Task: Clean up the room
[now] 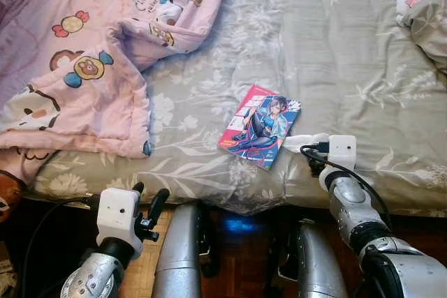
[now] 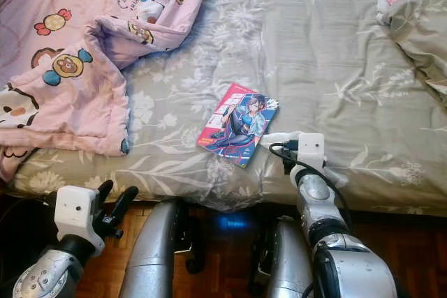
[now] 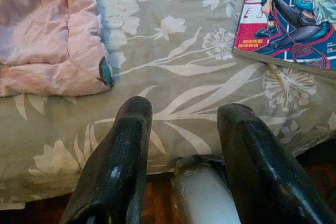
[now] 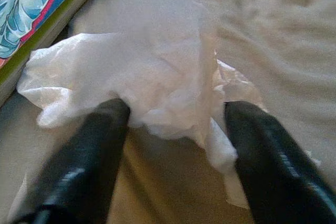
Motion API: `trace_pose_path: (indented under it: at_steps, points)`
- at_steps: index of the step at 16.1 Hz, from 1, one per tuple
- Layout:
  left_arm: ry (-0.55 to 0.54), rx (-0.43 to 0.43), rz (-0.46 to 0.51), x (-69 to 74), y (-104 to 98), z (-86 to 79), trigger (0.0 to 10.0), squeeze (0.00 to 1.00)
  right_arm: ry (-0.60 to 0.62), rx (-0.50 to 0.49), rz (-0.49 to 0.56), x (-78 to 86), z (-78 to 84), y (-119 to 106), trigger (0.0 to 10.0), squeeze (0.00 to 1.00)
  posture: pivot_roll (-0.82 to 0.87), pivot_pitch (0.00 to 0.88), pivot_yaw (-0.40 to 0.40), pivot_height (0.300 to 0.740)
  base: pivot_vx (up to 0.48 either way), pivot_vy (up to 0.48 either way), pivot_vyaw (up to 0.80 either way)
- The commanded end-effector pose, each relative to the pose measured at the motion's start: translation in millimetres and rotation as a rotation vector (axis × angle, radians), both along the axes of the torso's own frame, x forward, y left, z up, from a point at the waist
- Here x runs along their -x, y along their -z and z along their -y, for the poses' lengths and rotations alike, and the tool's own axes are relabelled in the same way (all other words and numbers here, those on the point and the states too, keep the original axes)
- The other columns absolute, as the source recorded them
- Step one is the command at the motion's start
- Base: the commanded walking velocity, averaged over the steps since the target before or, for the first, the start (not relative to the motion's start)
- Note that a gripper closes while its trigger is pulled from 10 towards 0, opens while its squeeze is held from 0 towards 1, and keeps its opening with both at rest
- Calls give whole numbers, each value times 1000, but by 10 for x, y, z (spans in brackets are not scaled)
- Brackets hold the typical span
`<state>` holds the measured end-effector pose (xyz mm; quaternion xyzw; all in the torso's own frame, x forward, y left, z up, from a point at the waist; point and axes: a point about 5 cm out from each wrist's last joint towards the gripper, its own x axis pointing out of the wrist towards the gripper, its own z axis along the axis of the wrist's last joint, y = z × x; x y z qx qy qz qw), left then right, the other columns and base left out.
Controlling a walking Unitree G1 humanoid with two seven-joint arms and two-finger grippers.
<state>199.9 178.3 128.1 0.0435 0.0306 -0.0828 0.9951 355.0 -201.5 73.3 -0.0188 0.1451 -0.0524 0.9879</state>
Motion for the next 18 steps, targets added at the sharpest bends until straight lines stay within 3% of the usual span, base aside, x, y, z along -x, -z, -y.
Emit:
trace_pose_path:
  at_steps: [1,11,18]
  points:
    - [-12,-11,-50,66,69,-34,10000,0,-1,-17,-53,99,-31,162,0,0,330,483,67,623,0,0,0]
    - [-34,-2,-67,88,100,-54,10000,0,-11,-26,-65,133,-81,220,0,0,323,487,64,623,0,0,0]
    - [-65,13,-89,20,236,-90,10000,0,2,-87,-20,178,-91,251,0,0,293,430,47,623,0,0,0]
